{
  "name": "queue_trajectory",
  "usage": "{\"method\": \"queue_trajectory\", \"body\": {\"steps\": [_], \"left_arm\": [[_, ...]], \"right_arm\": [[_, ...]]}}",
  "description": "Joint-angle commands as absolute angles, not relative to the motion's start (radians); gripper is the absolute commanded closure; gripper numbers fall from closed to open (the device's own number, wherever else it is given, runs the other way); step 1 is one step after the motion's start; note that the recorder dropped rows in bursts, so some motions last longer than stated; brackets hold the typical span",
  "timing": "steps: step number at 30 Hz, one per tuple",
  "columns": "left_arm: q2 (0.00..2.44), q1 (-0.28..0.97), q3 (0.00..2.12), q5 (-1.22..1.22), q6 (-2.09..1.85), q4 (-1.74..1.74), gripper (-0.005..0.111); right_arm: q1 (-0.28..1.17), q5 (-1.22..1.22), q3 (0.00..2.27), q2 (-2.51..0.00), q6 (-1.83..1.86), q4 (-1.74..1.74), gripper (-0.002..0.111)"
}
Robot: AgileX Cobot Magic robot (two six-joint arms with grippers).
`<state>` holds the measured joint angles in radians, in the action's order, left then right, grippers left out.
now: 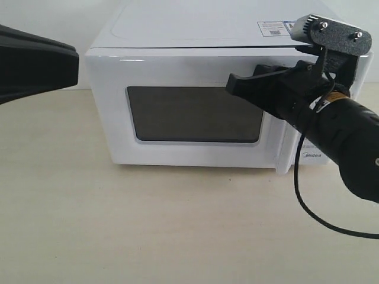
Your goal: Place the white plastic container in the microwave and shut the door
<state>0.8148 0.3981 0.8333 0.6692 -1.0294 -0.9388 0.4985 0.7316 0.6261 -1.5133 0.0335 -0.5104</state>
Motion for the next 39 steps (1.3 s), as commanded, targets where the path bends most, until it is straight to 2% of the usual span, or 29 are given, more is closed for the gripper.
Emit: {"method": "queue_trajectory", "body": {"steps": [1,10,18,30,39], "left_arm": [[0.811,0.405,0.830,0.681,-1.020,-0.954,0.103],[0.811,0.405,0.830,0.681,-1.020,-0.954,0.103],[0.811,0.405,0.830,0.674,-1.020,-0.952,0.103],[0.811,0.405,0.830,0.679,-1.020,-0.952,0.103],[0.811,0.405,0.830,0.679,-1.020,-0.952,0.103]], "right_arm": [[0.487,0.782,0.641,-1.547,0.057,-0.572,0.109],[0.487,0.825,0.641,-1.568,0.054,-0.576,0.109],[0.487,0.713,0.641,-1.543,0.032,-0.512,0.109],[0.487,0.066,0.641,-1.007,0.060,-0.415,0.109],[0.487,0.019,0.641,-0.929,0.060,-0.415,0.109]]}}
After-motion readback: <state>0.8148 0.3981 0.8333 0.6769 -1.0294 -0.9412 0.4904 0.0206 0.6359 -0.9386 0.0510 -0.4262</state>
